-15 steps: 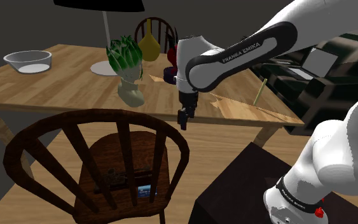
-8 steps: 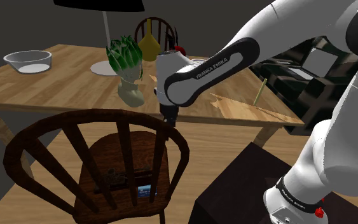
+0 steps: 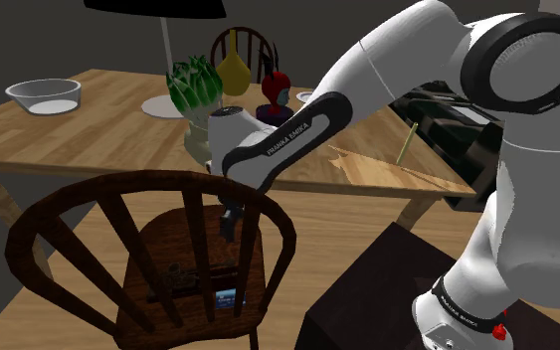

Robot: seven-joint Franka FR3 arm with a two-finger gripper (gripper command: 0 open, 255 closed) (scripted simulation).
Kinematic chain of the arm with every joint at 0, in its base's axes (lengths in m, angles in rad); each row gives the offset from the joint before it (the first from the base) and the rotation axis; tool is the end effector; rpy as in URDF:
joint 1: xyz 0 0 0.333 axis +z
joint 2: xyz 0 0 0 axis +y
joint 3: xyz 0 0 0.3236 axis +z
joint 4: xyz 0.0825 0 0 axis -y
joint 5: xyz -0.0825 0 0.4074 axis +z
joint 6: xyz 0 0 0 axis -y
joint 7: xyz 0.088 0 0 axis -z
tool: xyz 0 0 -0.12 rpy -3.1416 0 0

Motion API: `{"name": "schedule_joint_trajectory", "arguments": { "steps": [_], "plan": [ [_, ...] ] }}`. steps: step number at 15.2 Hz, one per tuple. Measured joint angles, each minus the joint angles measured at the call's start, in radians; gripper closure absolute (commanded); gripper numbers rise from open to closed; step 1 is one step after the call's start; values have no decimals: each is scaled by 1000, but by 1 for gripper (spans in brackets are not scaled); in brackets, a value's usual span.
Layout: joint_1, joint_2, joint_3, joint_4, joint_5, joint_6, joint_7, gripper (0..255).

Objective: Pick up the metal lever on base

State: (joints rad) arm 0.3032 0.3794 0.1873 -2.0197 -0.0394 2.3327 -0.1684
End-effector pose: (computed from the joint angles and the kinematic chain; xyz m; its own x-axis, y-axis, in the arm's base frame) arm 0.5420 0.2868 0.2369 0.7783 0.6259 -0.0508 0.6238 -0.7799 -0.0514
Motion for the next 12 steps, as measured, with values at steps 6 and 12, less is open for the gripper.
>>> {"name": "schedule_joint_trajectory", "arguments": {
  "steps": [6,12],
  "plan": [
    [55,178,27,172,-35,20,-31,0],
    [110,343,38,357,-68,23,-54,0]
  ]
}}
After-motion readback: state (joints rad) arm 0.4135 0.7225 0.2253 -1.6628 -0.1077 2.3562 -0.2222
